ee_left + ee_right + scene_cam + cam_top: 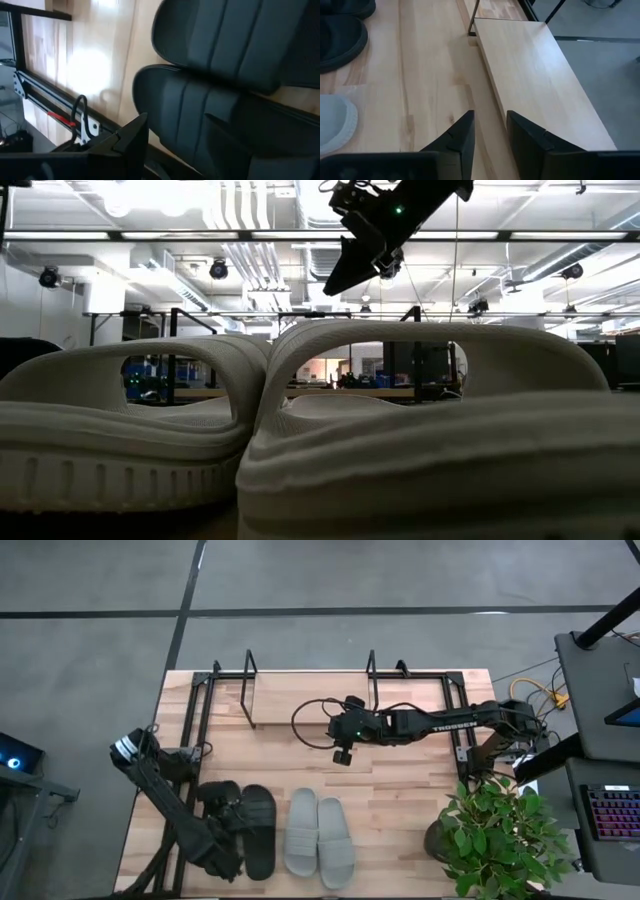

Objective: Pick and place slides into the shelf
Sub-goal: Put the left black slide on the shelf

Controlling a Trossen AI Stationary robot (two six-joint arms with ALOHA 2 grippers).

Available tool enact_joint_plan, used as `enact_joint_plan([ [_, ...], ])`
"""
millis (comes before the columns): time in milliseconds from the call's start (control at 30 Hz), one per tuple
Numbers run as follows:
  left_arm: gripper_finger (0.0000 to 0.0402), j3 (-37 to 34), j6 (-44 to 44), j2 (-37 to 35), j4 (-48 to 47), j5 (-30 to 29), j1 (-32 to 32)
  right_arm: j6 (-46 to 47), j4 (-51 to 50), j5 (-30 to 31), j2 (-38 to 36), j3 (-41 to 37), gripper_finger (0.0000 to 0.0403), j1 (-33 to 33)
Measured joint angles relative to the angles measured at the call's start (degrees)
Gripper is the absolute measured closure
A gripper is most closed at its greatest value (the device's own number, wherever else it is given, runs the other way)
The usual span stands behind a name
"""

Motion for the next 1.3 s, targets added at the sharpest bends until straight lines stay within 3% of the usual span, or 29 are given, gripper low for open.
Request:
enact_joint_plan([
  [633, 0.0231, 4.75, -10.42, 9.81, 0.59, -1.20, -9.51, 0.05, -0.18, -0.01, 0.00, 0.00, 0.0296, -0.02],
  [900, 0.0231, 3.75, -12.52, 10.29, 0.65, -5.95, -12.63, -0.94, -0.33, -0.02, 0.00, 0.00, 0.0303, -0.02],
  [1300, 0.0231, 1.54, -13.44, 10.29, 0.70, -5.36, -12.87, -0.94, -1.01, -0.02, 0.00, 0.00, 0.0298, 0.00],
])
